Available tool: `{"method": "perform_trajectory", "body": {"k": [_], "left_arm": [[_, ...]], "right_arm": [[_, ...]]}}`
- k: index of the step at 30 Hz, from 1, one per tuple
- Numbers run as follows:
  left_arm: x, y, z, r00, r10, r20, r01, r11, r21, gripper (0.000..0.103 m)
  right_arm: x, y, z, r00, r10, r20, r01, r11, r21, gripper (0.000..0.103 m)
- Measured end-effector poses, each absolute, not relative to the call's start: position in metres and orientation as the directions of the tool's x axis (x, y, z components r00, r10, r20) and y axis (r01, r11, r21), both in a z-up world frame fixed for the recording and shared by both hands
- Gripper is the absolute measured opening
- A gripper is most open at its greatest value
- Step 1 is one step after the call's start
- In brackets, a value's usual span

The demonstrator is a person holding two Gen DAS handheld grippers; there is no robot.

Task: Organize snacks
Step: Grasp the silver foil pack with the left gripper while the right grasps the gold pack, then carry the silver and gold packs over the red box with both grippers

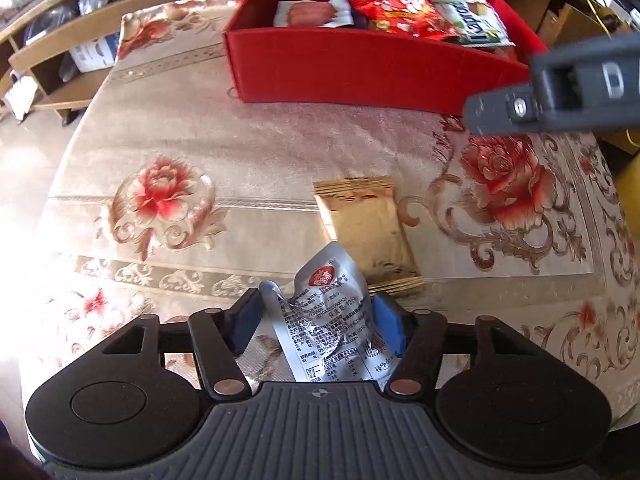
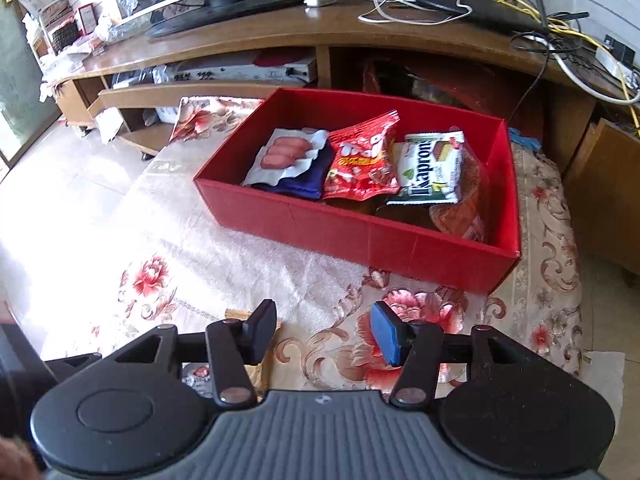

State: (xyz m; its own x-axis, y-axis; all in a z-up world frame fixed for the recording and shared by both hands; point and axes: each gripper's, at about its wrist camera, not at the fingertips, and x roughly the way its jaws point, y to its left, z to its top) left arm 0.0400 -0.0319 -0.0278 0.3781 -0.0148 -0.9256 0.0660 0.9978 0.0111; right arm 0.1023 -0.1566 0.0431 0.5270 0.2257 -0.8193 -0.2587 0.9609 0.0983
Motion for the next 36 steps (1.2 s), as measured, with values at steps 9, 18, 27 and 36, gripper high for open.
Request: {"method": "perform_trajectory", "body": {"k": [9,18,27,36], "left_arm": [[0.037,-0.001,-0.024,0.390,-0.009,-0.921,0.019,1.000,-0.002,0.063],[0.032,0.012,-0.026,0.388,-0.053,-0.920,0.017,0.999,-0.050,0.066],[0.033,0.009,-0.031,0.384,-0.045,-0.922,0.030,0.999,-0.036,0.080],[0.035,0.010,-0.027,0.405,-0.052,-0.913,0.041,0.998,-0.038,0.063]], "right_arm": [[0.119,-0.126,0.010,0.428,0.214,-0.878,-0.274,0.956,0.100,0.048],[0.129,-0.085,-0.022,0.344,0.210,-0.915,-0.308,0.946,0.101,0.052],[0.118,-0.079,-0.022,0.382,0.154,-0.911,-0.387,0.922,-0.006,0.038],[0.108,-0.136,-0.023,0.405,0.107,-0.908,-0.314,0.949,-0.028,0.035]]}}
